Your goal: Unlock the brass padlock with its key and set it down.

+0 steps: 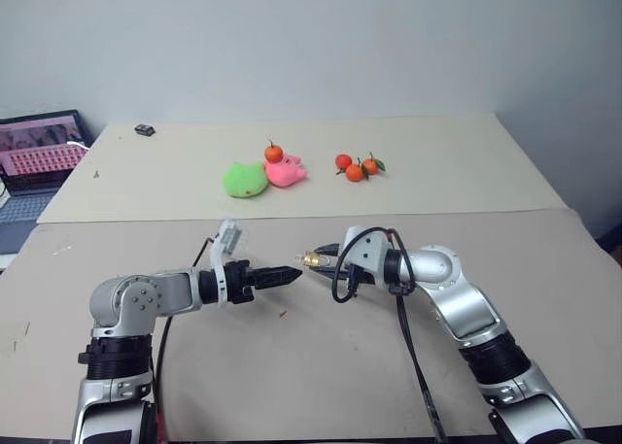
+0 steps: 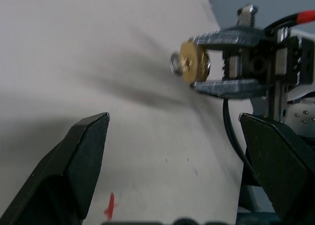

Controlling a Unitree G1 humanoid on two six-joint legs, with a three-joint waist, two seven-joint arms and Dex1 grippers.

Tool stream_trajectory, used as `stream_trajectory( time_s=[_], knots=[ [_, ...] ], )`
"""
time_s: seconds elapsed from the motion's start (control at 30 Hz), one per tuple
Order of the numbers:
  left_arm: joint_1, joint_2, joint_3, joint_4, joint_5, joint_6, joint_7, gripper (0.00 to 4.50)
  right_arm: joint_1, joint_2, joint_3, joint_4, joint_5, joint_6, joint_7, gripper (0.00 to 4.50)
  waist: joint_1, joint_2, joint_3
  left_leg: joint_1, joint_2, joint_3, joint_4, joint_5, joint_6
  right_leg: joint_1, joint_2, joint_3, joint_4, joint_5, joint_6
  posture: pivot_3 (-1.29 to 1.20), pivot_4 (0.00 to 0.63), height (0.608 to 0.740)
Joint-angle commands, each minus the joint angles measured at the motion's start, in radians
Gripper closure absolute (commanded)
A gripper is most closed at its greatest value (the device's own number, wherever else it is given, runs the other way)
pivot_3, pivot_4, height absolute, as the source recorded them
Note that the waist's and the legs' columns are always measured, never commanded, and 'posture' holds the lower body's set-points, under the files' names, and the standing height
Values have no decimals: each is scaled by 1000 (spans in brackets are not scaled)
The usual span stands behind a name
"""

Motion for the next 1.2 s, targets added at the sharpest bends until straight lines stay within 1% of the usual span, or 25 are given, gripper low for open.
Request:
stream_trajectory(
  time_s=[0.03,0.13,0.3,0.43,0.8,0.87,0.9,0.93,0.97,1.0,1.03,1.17,1.2],
  knots=[
    [-5,-10,41,-36,-31,20,30,0,-14,-5,-26,-48,21,0,-11,3577,1,0,0,0,0,0,0,0,-1,0,0,0,0,0,0,0,150,660],
    [-7,-15,53,-30,-37,21,44,0,-17,-8,-25,-46,21,-2,-8,3577,2,0,0,3,-2,1,-1,1,-2,5,-2,0,-4,0,0,0,150,660],
    [-24,-46,109,-11,-71,36,77,0,-20,-15,-23,-54,28,3,4,3577,4,0,0,3,-2,1,-2,1,-3,6,-3,0,-6,0,0,0,150,660],
    [-69,-115,189,29,-126,67,137,0,-13,-18,-18,-79,42,22,15,3577,8,-1,0,3,-2,0,-3,2,-4,6,-3,0,-7,0,0,0,150,660],
    [-76,-136,183,27,-151,96,182,0,-20,-22,-23,-106,70,56,10,3577,6,-1,1,3,-2,0,-4,3,-6,6,-3,0,-7,0,1,0,150,660],
    [-77,-137,183,29,-155,95,186,534,-17,-23,-25,-112,72,62,10,3577,6,-1,1,3,-2,0,-5,3,-7,6,-3,0,-7,0,1,0,150,660],
    [-78,-138,185,31,-159,94,188,639,-16,-24,-26,-115,74,65,10,3577,6,-1,1,3,-2,0,-5,3,-7,6,-3,0,-7,0,1,0,150,660],
    [-78,-138,185,33,-163,94,189,931,-16,-25,-26,-117,75,66,9,3577,6,-1,1,3,-2,0,-5,3,-7,6,-3,0,-7,0,1,0,150,660],
    [-79,-138,186,35,-167,94,190,1469,-16,-26,-27,-118,76,68,9,3577,6,-1,1,3,-2,0,-5,3,-7,6,-3,0,-7,0,1,0,150,660],
    [-79,-138,185,36,-170,94,189,1756,-16,-28,-27,-119,78,70,9,3577,6,-1,1,3,-2,0,-5,3,-7,6,-3,0,-8,0,1,0,150,660],
    [-80,-139,185,37,-173,95,189,2189,-16,-29,-26,-120,79,71,8,3577,6,-1,1,3,-2,0,-5,3,-7,6,-3,0,-8,0,1,0,150,660],
    [-84,-143,185,39,-185,97,192,3686,-17,-34,-26,-126,84,79,7,3577,6,-1,1,3,-2,0,-5,3,-7,6,-3,0,-8,0,1,0,150,660],
    [-83,-143,185,39,-188,97,192,4127,-17,-35,-27,-127,86,81,7,3577,6,-1,1,3,-2,0,-5,3,-7,6,-3,0,-8,0,1,0,150,660]
  ],
)
